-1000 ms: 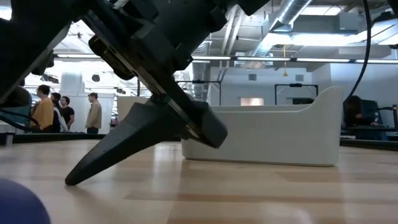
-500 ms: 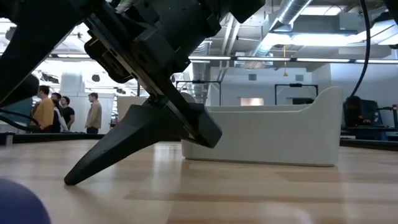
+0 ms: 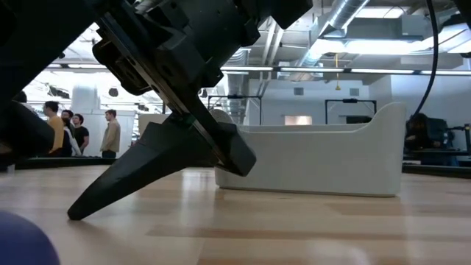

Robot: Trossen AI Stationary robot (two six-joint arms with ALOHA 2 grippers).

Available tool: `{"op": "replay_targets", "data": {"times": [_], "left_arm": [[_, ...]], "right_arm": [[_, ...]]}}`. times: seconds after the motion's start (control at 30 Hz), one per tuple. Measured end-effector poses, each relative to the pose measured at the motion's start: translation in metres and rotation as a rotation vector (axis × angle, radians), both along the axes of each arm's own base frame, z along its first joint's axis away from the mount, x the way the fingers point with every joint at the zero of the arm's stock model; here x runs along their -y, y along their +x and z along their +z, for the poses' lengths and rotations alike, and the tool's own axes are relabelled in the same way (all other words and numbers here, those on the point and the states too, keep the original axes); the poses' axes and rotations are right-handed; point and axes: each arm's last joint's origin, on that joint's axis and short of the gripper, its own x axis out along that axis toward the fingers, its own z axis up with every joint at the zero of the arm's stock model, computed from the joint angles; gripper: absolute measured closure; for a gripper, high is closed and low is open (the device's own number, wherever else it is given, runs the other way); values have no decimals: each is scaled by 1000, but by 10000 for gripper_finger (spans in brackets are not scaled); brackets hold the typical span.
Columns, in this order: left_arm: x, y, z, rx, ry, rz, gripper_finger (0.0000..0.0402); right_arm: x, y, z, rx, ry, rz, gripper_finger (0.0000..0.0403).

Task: Nest measuring cups in basket
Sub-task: Stack the dark blue measuring cup on top of the orange measuring cup

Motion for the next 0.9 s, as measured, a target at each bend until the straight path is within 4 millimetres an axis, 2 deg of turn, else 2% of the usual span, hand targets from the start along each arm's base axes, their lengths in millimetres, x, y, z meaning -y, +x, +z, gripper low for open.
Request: {"op": "replay_targets", "data": {"times": [0.57, 0.9], "left_arm": [[-16, 19, -2, 70, 18, 19, 224], [-16, 22, -1, 116, 8, 35, 223]], "right_arm": [[-9, -4, 1, -2, 3, -10, 113], [-9, -4, 1, -6, 9, -8, 113]]}}
